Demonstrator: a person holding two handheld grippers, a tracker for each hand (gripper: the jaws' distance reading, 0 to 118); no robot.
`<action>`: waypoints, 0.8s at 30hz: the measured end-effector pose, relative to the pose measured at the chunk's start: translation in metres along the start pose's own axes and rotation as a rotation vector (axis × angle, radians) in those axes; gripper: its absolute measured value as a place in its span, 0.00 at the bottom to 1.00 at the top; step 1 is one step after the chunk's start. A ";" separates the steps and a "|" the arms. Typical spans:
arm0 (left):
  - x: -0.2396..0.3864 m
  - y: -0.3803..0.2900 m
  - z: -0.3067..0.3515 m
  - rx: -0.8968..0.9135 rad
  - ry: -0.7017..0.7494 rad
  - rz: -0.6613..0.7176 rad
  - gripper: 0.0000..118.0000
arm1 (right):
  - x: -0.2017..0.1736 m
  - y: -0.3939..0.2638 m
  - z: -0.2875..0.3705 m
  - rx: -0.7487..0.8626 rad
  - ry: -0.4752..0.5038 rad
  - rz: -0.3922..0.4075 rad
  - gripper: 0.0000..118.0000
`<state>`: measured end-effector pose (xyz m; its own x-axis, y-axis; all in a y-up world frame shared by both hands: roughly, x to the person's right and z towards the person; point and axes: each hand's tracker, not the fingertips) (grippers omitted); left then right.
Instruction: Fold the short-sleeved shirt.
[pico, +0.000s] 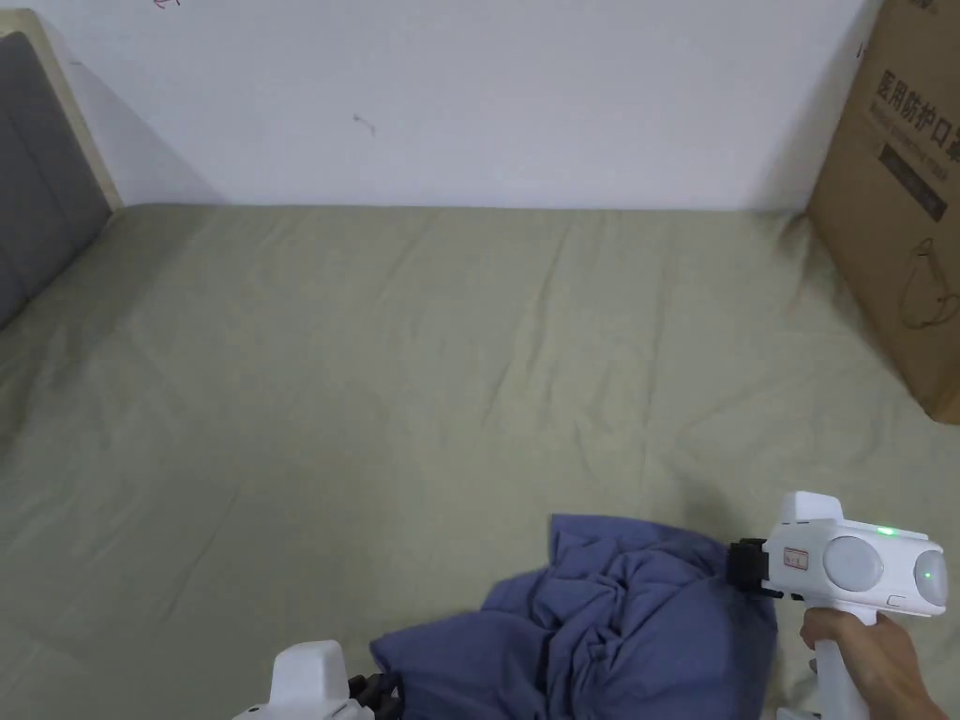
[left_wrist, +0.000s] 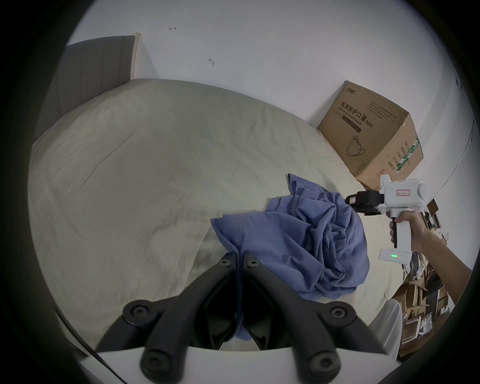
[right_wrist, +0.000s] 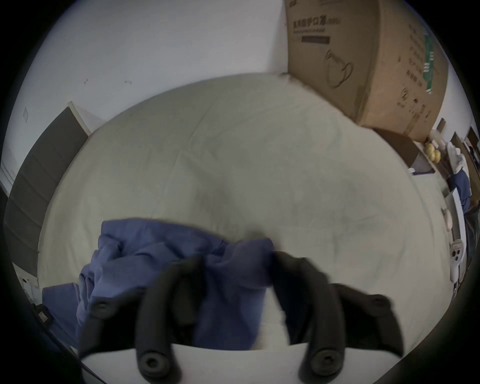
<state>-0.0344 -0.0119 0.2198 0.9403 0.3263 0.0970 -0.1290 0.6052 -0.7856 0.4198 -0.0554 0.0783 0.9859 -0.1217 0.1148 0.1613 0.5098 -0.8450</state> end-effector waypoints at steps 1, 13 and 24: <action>0.003 0.001 0.002 -0.001 -0.001 0.001 0.00 | -0.001 -0.003 0.001 -0.005 0.010 -0.009 0.08; 0.002 0.040 0.035 0.115 -0.116 0.137 0.00 | 0.010 -0.002 0.159 0.321 0.042 0.042 0.07; -0.018 0.237 0.100 0.435 -0.049 0.059 0.00 | 0.003 0.084 0.301 0.620 0.002 0.044 0.07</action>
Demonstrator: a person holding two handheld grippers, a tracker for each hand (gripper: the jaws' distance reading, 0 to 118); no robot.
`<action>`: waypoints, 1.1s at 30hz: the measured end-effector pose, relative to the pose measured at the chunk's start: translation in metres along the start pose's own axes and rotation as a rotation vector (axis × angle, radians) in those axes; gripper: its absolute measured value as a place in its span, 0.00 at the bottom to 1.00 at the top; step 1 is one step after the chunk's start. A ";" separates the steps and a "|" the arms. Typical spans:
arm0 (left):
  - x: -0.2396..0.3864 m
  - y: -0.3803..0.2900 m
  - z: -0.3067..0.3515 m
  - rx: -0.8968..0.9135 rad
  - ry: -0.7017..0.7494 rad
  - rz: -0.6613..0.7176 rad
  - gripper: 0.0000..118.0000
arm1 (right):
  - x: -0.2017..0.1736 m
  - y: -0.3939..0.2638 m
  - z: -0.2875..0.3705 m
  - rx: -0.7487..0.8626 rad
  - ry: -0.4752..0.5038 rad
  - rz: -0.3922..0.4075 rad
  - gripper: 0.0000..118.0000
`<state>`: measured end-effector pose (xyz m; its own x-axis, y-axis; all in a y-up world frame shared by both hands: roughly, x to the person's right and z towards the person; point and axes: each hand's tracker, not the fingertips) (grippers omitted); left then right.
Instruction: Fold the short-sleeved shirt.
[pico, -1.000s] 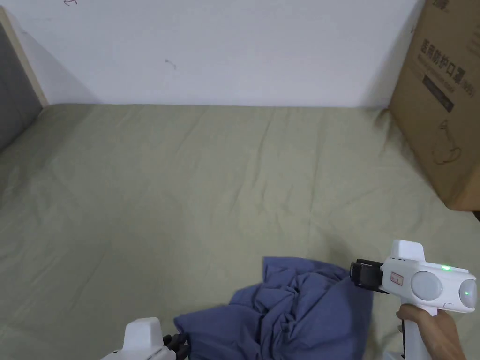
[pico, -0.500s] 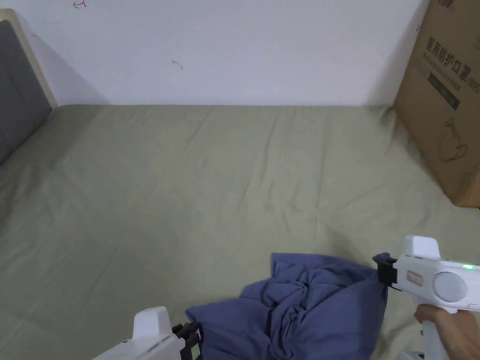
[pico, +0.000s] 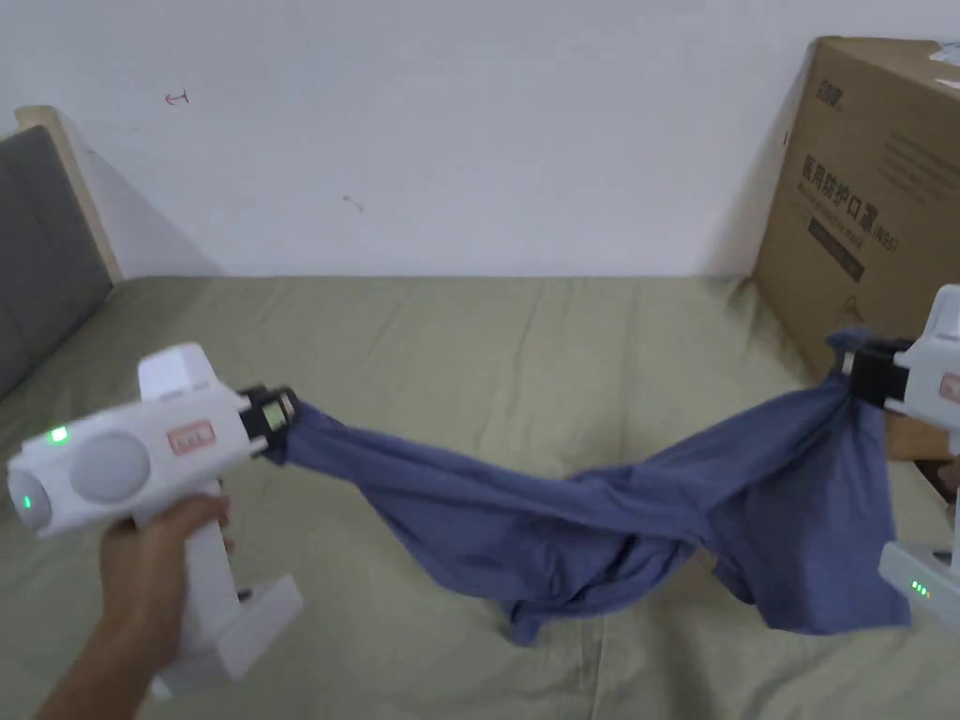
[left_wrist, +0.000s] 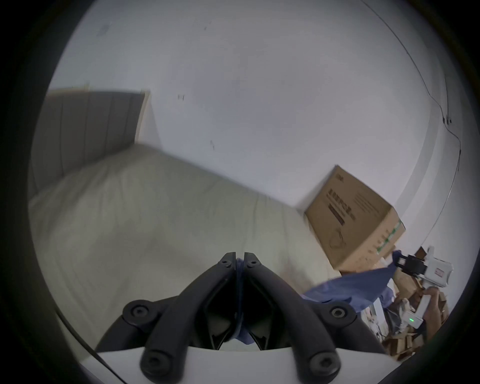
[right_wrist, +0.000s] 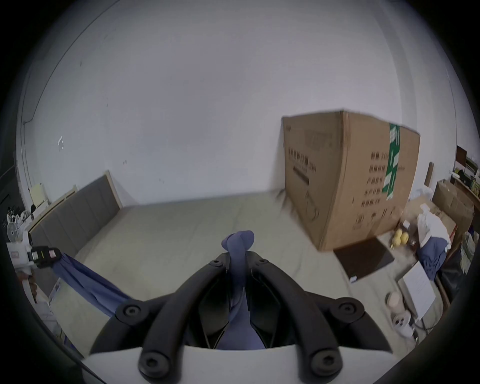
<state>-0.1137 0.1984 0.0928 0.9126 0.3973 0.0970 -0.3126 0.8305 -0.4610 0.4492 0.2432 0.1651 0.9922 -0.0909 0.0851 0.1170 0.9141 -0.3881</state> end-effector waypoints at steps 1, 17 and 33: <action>0.003 0.023 -0.002 0.031 0.018 -0.024 0.00 | 0.000 0.014 0.001 0.024 -0.012 -0.002 0.07; 0.040 0.201 -0.040 0.220 0.216 -0.295 0.00 | -0.042 0.112 -0.020 0.216 0.002 0.039 0.07; -0.047 0.033 -0.096 -0.080 0.289 -0.233 0.00 | -0.025 -0.035 -0.087 -0.018 -0.036 -0.027 0.07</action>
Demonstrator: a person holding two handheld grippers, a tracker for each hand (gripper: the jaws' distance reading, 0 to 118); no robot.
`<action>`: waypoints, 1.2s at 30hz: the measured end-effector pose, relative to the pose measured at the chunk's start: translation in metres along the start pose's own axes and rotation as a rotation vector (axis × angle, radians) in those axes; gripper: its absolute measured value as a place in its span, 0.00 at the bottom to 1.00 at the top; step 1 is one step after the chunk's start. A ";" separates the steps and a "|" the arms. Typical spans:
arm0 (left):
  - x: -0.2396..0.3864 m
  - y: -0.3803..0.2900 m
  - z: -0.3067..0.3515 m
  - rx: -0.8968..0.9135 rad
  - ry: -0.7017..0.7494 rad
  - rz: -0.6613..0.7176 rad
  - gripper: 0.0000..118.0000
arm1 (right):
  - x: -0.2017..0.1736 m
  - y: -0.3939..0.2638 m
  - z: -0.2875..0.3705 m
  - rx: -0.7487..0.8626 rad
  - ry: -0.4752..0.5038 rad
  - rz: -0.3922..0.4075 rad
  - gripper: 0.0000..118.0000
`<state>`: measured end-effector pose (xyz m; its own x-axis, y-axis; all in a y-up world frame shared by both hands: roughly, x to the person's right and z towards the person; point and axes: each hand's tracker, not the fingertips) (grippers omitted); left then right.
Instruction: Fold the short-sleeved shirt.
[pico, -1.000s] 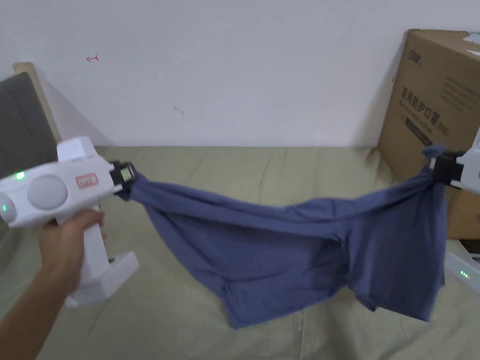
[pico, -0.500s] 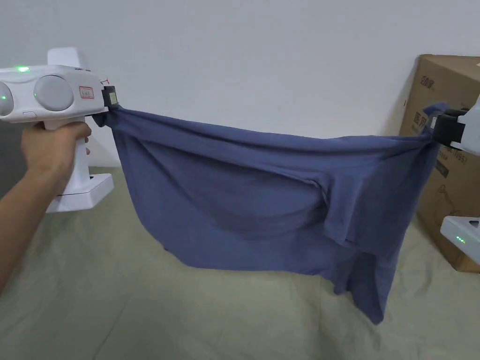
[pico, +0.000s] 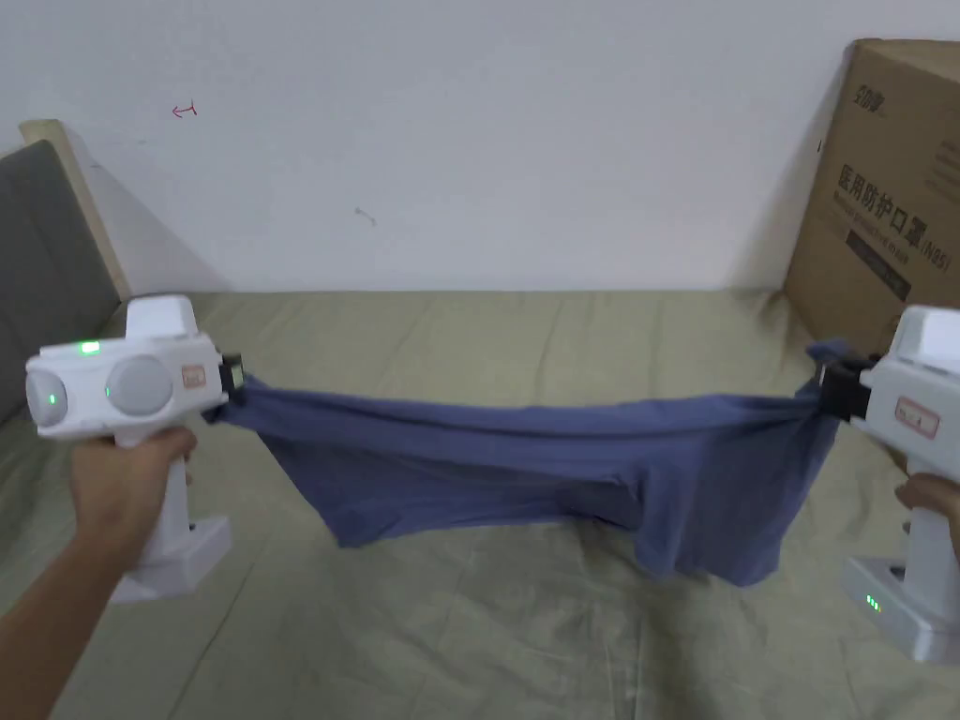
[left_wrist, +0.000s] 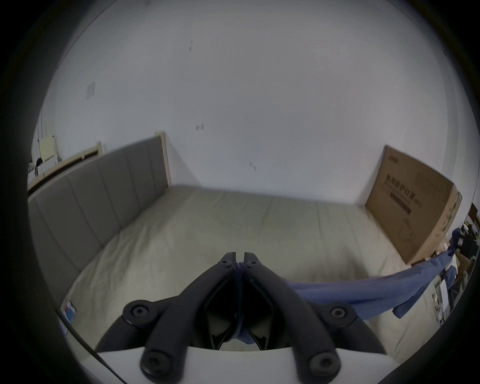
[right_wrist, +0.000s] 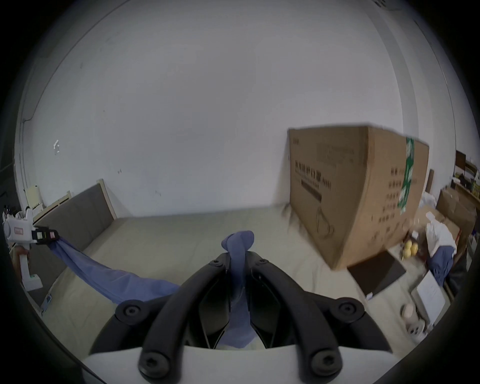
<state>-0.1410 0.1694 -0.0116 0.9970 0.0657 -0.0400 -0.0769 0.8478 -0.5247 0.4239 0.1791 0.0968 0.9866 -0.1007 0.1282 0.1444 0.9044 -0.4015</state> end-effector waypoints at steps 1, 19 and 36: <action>-0.003 -0.016 0.000 -0.023 -0.004 0.003 0.00 | 0.002 -0.015 0.002 -0.018 -0.002 -0.015 0.07; -0.067 -0.268 0.116 -0.328 -0.002 0.085 0.00 | 0.030 -0.222 0.127 -0.311 -0.064 -0.167 0.07; -0.067 -0.343 0.131 -0.496 0.057 0.008 0.00 | 0.050 -0.320 0.123 -0.586 -0.197 -0.164 0.07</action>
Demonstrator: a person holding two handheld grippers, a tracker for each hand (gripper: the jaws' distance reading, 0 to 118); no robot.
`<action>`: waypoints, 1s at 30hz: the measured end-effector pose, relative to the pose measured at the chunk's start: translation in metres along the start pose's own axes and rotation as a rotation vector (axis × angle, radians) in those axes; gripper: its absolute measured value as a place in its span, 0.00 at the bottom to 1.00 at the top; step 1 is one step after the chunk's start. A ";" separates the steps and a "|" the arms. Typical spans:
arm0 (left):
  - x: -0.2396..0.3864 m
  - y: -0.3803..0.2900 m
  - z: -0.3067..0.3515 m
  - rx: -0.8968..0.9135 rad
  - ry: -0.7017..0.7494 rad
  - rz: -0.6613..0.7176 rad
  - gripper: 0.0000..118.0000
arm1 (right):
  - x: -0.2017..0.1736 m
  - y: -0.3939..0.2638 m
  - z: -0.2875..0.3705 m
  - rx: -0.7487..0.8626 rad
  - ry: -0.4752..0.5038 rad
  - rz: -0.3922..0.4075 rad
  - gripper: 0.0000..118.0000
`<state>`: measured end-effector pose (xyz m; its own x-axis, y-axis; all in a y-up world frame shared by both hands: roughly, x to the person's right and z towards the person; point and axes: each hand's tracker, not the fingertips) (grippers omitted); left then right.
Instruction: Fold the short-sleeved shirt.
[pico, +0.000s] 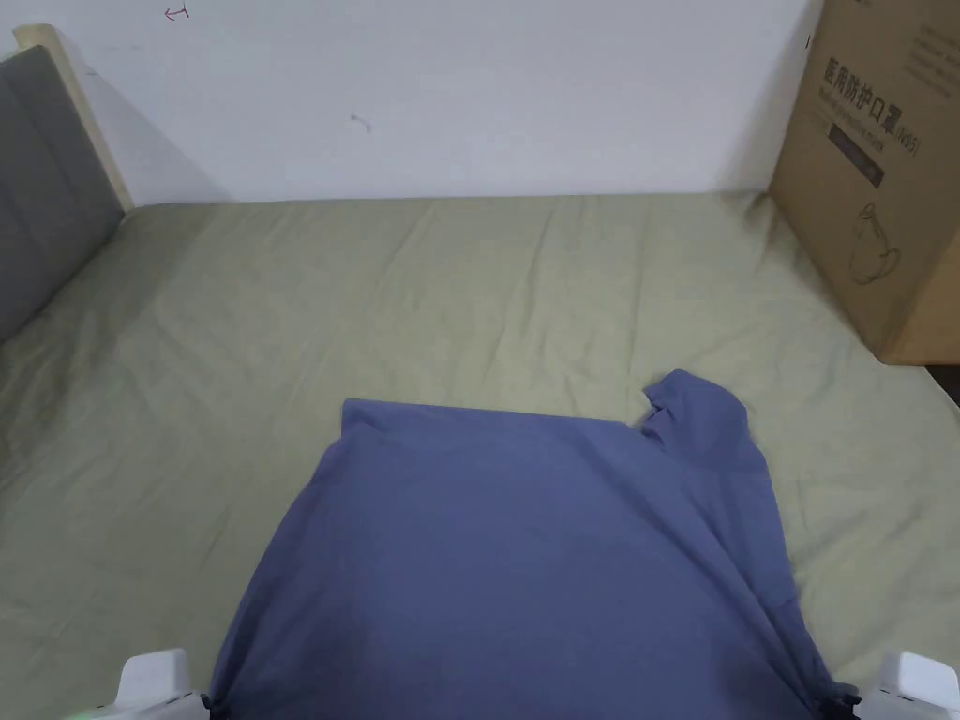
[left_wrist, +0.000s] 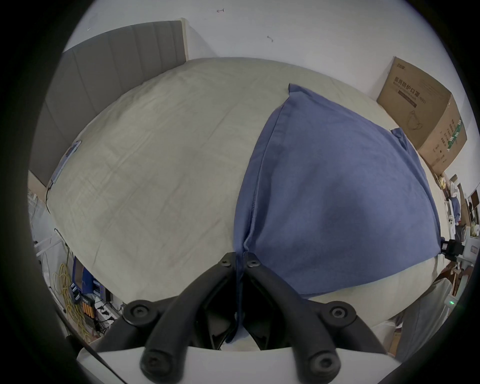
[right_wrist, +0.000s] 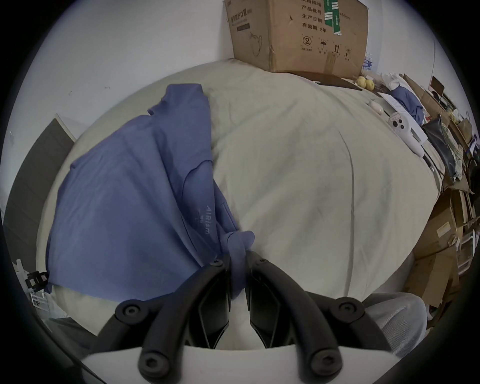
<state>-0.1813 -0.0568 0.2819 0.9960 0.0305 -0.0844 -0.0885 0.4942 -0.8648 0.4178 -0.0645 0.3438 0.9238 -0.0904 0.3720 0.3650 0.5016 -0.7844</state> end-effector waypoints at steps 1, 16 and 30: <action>0.002 0.002 0.000 -0.005 0.008 -0.006 0.00 | -0.009 -0.001 0.009 0.002 -0.007 0.004 0.07; 0.085 0.104 0.121 0.571 -0.181 -0.037 0.95 | -0.068 0.093 0.177 0.658 0.093 0.202 0.81; 0.141 0.150 0.125 0.804 -0.168 -0.146 0.00 | -0.120 0.109 0.209 0.894 0.076 0.268 0.00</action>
<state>-0.0527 0.1300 0.2023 0.9913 0.0160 0.1307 0.0158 0.9709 -0.2388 0.3229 0.1806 0.3171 0.9809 0.0837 0.1755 -0.0566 0.9864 -0.1543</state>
